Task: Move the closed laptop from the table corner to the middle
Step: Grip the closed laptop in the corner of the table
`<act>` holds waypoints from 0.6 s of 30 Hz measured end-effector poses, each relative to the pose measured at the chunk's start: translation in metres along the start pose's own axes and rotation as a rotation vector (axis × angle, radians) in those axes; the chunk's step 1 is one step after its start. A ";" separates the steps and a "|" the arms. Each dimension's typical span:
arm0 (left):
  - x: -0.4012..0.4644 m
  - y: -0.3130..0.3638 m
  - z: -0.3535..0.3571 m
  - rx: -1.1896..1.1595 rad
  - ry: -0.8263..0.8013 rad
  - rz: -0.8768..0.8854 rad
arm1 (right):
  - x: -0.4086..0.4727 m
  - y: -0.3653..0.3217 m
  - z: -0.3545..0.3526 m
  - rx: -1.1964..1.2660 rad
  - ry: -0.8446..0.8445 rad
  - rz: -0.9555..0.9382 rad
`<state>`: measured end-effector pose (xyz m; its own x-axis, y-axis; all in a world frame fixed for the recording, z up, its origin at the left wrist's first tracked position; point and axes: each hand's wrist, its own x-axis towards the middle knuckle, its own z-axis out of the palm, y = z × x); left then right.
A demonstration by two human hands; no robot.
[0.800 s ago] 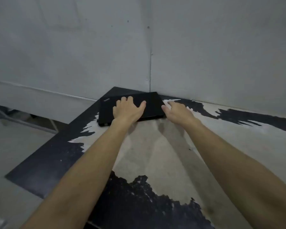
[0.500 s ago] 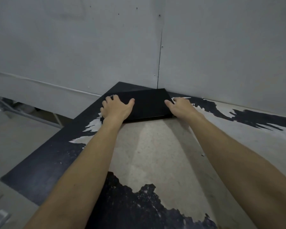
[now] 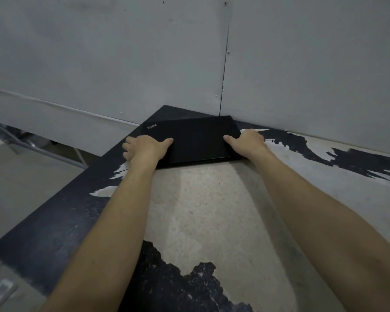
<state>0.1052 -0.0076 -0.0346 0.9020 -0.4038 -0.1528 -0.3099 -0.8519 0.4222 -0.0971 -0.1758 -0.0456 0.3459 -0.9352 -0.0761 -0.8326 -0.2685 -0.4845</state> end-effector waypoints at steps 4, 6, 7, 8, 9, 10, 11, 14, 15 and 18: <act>0.007 0.003 0.002 -0.039 -0.019 -0.031 | -0.002 -0.002 0.004 0.015 0.035 0.023; 0.006 0.004 0.002 -0.047 -0.016 -0.043 | -0.004 -0.003 0.004 0.028 0.045 0.033; 0.006 0.005 0.001 -0.049 -0.013 -0.046 | -0.004 -0.003 0.003 0.040 0.042 0.043; 0.005 0.006 0.001 -0.053 -0.011 -0.046 | -0.003 -0.003 0.003 0.067 0.033 0.052; 0.006 0.006 0.000 -0.061 -0.008 -0.042 | -0.003 -0.002 0.002 0.105 0.016 0.060; 0.006 0.007 0.000 -0.072 -0.006 -0.032 | -0.003 -0.001 0.002 0.151 0.005 0.059; 0.005 0.008 -0.001 -0.087 -0.004 -0.019 | -0.004 0.001 -0.001 0.207 -0.007 0.056; 0.004 0.013 -0.002 -0.144 -0.005 0.033 | -0.008 0.008 -0.013 0.405 -0.009 0.054; 0.002 0.014 -0.003 -0.175 -0.008 0.042 | -0.011 0.011 -0.019 0.450 -0.010 0.055; -0.015 0.020 -0.005 -0.268 -0.037 0.072 | -0.022 0.023 -0.041 0.590 0.004 0.063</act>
<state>0.0870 -0.0173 -0.0196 0.8674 -0.4764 -0.1437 -0.2784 -0.7039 0.6535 -0.1413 -0.1705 -0.0194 0.3008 -0.9464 -0.1175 -0.4699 -0.0398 -0.8818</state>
